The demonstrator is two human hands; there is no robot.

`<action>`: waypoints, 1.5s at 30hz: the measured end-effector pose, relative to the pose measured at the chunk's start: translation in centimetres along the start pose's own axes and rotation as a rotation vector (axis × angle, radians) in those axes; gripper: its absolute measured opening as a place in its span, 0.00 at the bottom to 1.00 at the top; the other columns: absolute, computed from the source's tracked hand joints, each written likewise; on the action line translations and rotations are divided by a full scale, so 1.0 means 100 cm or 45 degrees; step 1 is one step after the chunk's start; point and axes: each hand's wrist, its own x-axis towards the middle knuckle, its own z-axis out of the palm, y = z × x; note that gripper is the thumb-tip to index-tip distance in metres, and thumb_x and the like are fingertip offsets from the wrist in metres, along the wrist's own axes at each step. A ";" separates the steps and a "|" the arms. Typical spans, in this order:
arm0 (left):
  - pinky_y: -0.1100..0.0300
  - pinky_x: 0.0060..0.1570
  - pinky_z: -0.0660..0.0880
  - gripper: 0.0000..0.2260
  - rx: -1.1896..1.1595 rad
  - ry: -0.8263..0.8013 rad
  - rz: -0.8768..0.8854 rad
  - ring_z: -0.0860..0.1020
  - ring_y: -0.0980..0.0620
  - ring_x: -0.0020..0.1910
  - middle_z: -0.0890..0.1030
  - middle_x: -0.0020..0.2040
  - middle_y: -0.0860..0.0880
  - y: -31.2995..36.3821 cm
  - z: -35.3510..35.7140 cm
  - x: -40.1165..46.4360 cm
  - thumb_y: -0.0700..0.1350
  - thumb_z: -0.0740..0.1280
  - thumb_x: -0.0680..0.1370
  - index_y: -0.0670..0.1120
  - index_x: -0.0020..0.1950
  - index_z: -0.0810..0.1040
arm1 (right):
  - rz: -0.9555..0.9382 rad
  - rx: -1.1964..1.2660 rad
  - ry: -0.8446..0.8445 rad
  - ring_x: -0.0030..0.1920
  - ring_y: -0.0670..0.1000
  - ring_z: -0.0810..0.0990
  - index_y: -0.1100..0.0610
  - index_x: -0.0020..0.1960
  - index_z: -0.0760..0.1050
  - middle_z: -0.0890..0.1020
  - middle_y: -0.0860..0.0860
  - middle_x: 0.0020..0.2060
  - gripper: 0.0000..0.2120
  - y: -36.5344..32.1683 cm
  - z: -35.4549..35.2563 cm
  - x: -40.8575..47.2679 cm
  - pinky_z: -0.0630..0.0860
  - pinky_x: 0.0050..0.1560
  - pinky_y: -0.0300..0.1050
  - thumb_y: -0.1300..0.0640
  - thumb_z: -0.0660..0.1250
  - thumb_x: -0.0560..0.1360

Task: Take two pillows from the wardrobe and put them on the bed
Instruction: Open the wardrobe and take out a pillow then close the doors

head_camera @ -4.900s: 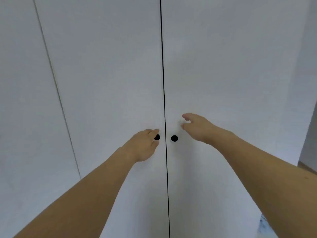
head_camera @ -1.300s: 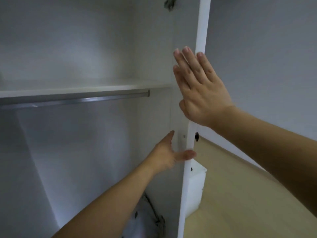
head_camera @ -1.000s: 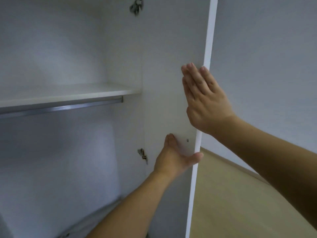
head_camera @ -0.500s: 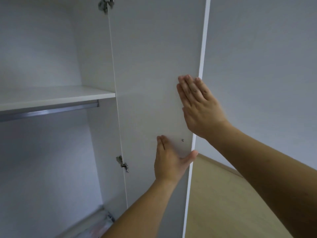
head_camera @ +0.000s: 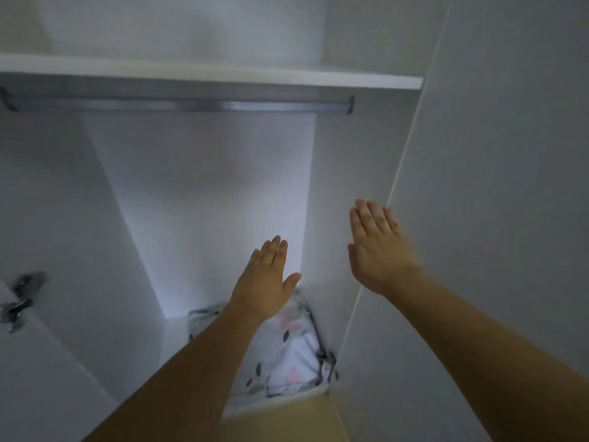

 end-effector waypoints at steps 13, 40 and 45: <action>0.51 0.76 0.44 0.31 0.120 -0.531 -0.348 0.44 0.47 0.78 0.45 0.79 0.45 -0.229 0.228 -0.051 0.56 0.53 0.81 0.44 0.78 0.44 | -0.352 0.371 -0.647 0.77 0.57 0.39 0.61 0.77 0.38 0.39 0.58 0.77 0.31 -0.210 0.339 0.078 0.36 0.75 0.53 0.52 0.49 0.81; 0.31 0.69 0.42 0.50 0.377 -0.921 -0.173 0.37 0.43 0.76 0.33 0.77 0.46 -0.424 0.812 -0.081 0.57 0.67 0.71 0.51 0.75 0.31 | -0.409 0.311 -0.881 0.74 0.62 0.29 0.58 0.74 0.27 0.28 0.62 0.73 0.67 -0.371 0.951 0.029 0.33 0.74 0.60 0.21 0.61 0.57; 0.45 0.65 0.69 0.24 0.398 -0.671 -0.139 0.60 0.46 0.75 0.57 0.78 0.46 -0.438 0.808 -0.063 0.42 0.52 0.81 0.46 0.78 0.52 | -0.369 0.312 -0.812 0.74 0.63 0.31 0.58 0.75 0.29 0.30 0.63 0.73 0.65 -0.377 0.955 0.028 0.34 0.74 0.61 0.22 0.59 0.59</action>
